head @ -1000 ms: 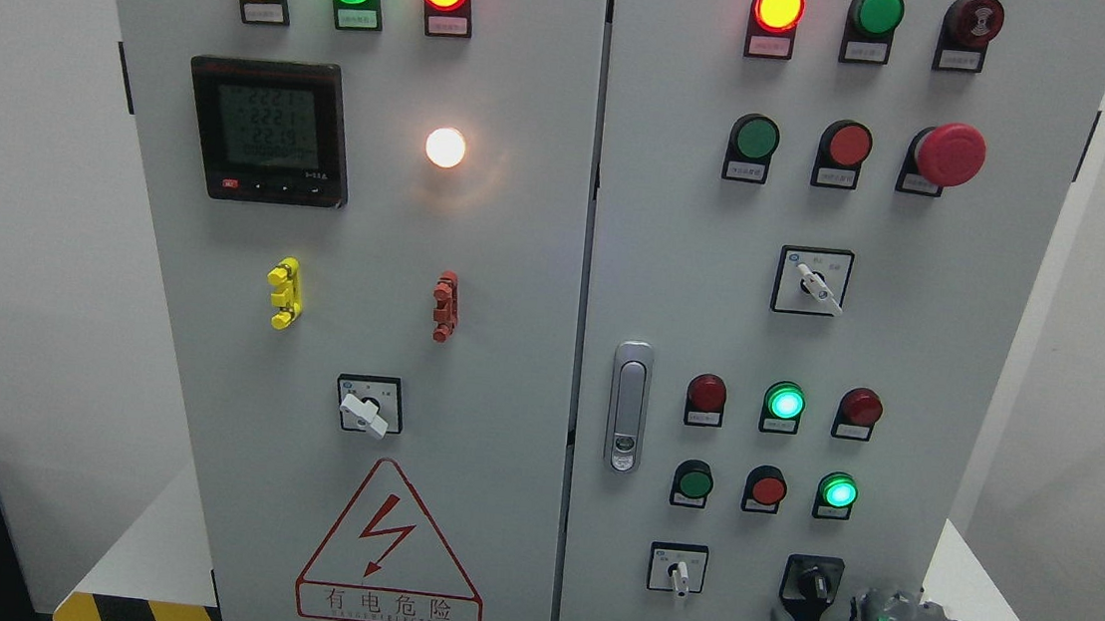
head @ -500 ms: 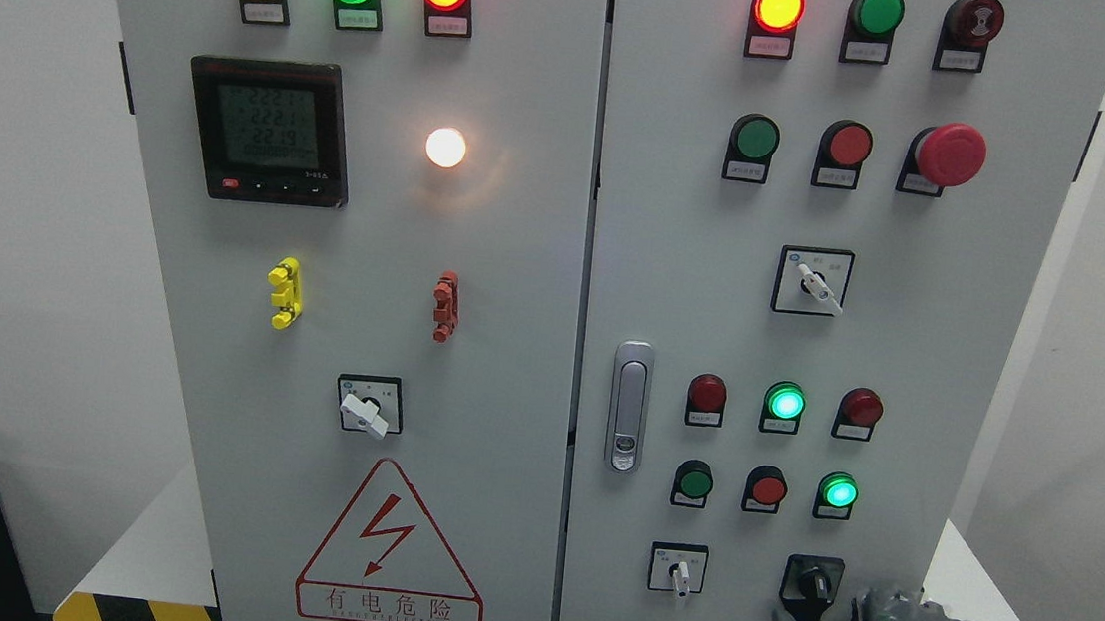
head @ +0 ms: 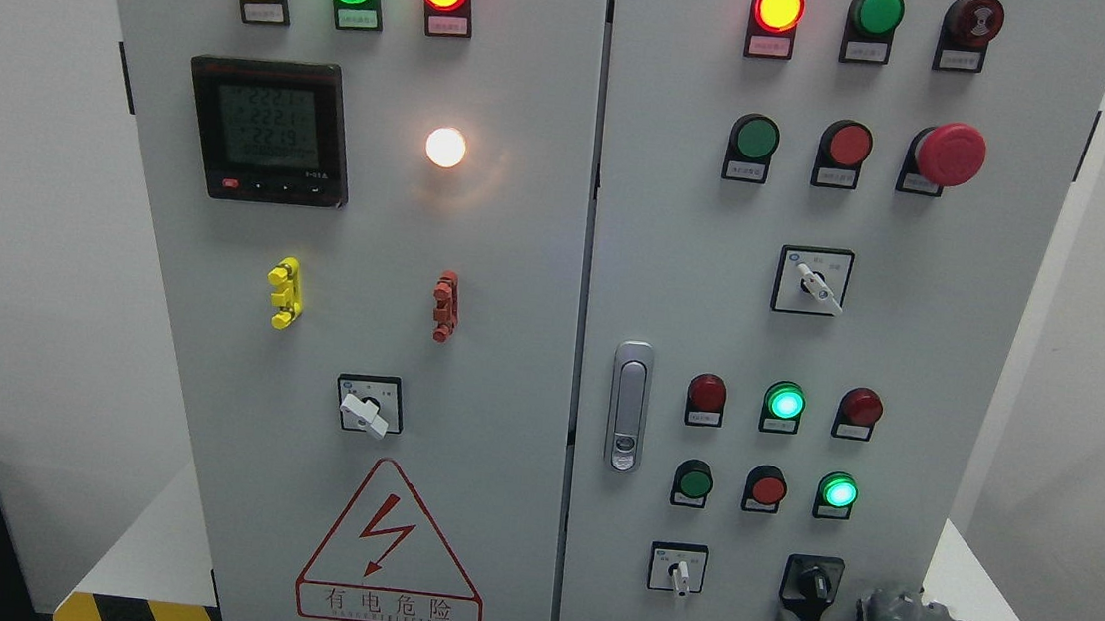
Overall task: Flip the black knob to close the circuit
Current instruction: 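Grip the black knob with the right hand and twist it, then release the knob and lower the right hand away from the cabinet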
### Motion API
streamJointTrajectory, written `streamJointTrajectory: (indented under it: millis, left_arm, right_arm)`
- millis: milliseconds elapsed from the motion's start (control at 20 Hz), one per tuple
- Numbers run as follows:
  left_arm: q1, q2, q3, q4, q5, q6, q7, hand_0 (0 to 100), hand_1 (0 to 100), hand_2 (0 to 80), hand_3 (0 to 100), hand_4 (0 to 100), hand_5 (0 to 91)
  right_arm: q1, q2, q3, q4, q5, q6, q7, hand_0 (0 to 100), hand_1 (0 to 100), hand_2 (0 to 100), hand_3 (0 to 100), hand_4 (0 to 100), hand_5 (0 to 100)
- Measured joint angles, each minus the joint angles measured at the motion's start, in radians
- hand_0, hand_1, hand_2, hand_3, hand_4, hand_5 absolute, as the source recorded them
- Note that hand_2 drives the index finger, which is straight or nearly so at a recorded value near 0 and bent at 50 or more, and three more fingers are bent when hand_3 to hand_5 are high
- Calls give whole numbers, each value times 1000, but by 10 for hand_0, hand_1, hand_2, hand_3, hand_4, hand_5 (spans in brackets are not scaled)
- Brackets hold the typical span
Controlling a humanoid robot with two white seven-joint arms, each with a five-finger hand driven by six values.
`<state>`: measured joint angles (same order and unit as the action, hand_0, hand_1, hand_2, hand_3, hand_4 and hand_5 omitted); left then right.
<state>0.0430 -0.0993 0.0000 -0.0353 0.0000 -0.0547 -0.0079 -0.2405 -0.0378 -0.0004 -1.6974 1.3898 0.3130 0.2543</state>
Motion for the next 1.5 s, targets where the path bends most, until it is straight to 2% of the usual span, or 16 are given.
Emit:
streamJointTrajectory:
  millis: [550,1250,1500]
  left_arm:
    - [0,0,0,2,0,0,0,0,0,0,49,25,0]
    - [0,0,0,1,0,0,0,0,0,0,49,25,0]
    - [0,0,0,0,0,0,0,0,0,0,49,25,0]
  right_arm:
    - [-3,-12,-27,4,-39,1,1,0,0,860,1000,807,838]
    - [-7,-45,-40,9,-97,53,7,0,0,859,1000,809,840]
    - [-2,-51,-26,10,-103,62,-29,0,0,859,1000,809,842]
